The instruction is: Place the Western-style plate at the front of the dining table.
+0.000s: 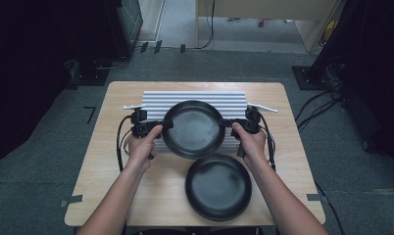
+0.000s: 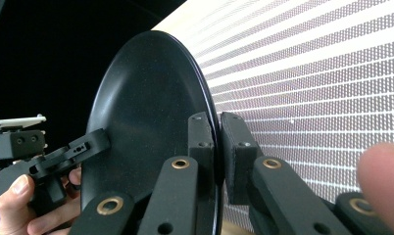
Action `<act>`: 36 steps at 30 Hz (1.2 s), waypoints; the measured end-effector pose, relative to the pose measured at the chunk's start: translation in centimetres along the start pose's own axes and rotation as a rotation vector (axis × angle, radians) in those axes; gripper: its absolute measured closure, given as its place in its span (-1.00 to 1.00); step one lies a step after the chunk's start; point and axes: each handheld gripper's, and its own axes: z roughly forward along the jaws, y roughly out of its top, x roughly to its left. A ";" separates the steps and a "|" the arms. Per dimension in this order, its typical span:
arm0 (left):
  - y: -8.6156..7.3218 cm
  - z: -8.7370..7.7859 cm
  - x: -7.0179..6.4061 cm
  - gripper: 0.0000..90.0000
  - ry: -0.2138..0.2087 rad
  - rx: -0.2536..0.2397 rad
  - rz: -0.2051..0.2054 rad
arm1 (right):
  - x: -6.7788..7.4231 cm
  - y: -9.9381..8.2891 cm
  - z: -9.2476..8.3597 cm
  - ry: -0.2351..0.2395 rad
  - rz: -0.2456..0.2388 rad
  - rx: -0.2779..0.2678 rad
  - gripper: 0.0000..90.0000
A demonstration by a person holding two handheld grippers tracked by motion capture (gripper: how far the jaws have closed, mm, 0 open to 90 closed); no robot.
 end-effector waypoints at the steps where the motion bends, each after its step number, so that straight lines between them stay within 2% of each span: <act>1: 0.2 0.2 0.1 0.71 0.005 -0.001 -0.005 | -0.1 0.2 0.2 0.001 0.008 0.002 0.88; 11: 1.5 2.0 1.5 0.69 0.052 0.024 -0.019 | -1.6 1.6 2.8 -0.018 0.042 0.016 0.87; 23: 2.6 3.9 3.8 0.68 0.079 0.041 -0.058 | -3.1 3.0 5.7 -0.027 0.074 0.032 0.86; 36: 3.5 5.9 5.4 0.68 0.100 0.059 -0.088 | -4.0 3.6 7.6 -0.069 0.078 0.026 0.86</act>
